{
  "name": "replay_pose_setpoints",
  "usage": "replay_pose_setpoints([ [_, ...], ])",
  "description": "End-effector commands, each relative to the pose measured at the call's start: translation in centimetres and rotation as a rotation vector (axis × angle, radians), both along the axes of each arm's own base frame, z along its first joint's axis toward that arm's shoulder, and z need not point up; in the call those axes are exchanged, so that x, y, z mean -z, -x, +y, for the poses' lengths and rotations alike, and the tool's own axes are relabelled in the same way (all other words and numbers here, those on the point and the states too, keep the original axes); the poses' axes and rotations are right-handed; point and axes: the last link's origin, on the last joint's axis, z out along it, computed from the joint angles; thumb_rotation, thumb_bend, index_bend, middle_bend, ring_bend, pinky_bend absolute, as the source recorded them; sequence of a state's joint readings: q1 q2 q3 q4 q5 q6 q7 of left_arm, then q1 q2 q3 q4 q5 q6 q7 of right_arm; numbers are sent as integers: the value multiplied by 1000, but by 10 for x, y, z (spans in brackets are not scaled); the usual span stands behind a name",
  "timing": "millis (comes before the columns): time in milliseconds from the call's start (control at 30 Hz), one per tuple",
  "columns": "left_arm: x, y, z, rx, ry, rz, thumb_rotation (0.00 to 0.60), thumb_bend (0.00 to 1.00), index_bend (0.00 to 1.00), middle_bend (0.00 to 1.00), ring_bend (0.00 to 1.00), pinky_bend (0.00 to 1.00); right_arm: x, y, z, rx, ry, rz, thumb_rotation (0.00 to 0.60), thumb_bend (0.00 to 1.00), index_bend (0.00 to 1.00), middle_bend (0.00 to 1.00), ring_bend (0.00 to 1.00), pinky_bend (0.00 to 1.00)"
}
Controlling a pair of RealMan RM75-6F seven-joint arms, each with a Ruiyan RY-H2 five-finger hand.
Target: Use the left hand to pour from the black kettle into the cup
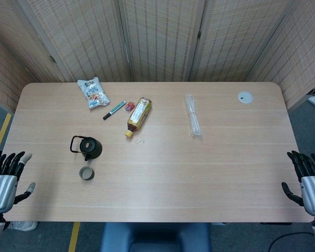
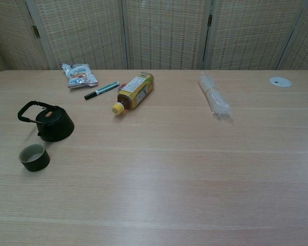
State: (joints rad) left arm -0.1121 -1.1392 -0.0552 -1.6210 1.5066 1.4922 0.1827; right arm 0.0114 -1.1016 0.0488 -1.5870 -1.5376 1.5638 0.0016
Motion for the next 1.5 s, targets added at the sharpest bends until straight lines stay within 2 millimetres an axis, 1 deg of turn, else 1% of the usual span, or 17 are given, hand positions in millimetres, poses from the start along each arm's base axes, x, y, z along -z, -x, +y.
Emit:
replay_pose_setpoints([
  [33,1,0,3,5,5,1,600,355,167,135,102,0,0,0,0,-1,-1,0,600,352,74,118,107,0],
  [167,2,-1,13,24,22,-1,600,357,176,144,110,0,0,-1,-1,-8,-2,0,600,352,74,118,108,0],
  [367,2,-2,36,54,35,-2,600,360,204,172,134,0,-4,0,-2,-15,-2,4,600,353,75,118,110,0],
  [533,11,-4,68,74,97,-2,600,364,236,197,160,0,-9,-3,-4,-34,7,13,600,352,74,118,114,0],
  [633,17,-7,89,85,109,21,600,364,237,202,166,0,-12,-4,-3,-38,12,18,600,353,74,119,116,0],
  [667,19,-8,93,85,112,21,600,364,236,205,167,0,-12,-4,-3,-38,12,19,600,353,74,119,116,0],
  [800,32,-15,117,92,137,42,600,364,227,206,168,0,-15,-6,-4,-40,11,27,600,353,74,119,116,0],
  [933,45,-18,138,97,164,99,600,365,195,200,151,0,-18,-7,-4,-47,13,27,600,353,74,119,118,0],
  [1067,56,-17,158,87,170,180,600,364,134,143,90,0,-19,-6,-2,-45,19,27,600,353,74,119,120,0],
  [1233,62,-11,173,40,174,230,600,363,89,94,56,0,-21,-4,1,-44,30,21,600,353,74,119,121,0],
  [1367,67,-5,183,-7,181,227,600,358,47,48,27,0,-21,-3,1,-45,32,17,600,352,74,119,124,0],
  [1500,75,1,190,-43,199,258,600,356,9,25,5,0,-20,-2,1,-45,29,13,600,353,74,118,123,0],
])
